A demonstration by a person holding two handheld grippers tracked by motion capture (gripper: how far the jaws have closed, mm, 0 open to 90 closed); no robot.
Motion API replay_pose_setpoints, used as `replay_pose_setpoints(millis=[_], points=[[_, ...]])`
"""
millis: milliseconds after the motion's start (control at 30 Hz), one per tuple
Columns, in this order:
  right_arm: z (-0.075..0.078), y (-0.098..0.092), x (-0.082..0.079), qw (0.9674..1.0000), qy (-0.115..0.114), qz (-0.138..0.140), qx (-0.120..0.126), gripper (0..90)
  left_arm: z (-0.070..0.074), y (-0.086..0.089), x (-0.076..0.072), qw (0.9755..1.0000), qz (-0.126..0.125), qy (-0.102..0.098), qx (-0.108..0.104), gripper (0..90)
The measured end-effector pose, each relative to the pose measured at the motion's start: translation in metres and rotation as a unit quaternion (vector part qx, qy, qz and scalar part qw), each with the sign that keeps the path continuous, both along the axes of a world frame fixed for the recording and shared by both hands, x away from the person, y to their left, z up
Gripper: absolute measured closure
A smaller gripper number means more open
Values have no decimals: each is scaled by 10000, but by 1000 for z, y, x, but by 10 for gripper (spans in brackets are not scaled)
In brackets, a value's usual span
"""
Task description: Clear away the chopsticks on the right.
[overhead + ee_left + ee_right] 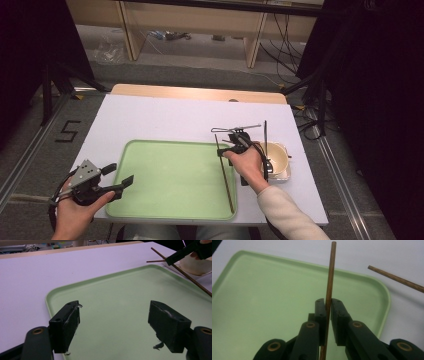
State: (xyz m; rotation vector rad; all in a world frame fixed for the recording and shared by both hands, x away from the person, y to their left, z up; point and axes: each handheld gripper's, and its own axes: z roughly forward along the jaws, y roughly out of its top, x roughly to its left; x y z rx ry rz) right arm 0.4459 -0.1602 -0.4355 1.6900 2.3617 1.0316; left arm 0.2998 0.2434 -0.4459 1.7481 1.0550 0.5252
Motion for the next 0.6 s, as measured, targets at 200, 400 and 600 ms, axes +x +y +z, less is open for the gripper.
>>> replay_pose_setpoints(millis=[200, 400, 600], points=[[-10, 0, 6, 9997, -21, 74, -214, 832, 0, 0, 0, 10000, 9, 7, 1, 253], [-15, -1, 8, 9989, -20, 198, -428, 824, 0, 0, 0, 10000, -7, 12, 0, 253], [-18, 2, 10, 9986, 126, 136, -497, 822, -1, -1, 0, 10000, -2, -1, -24, 253]])
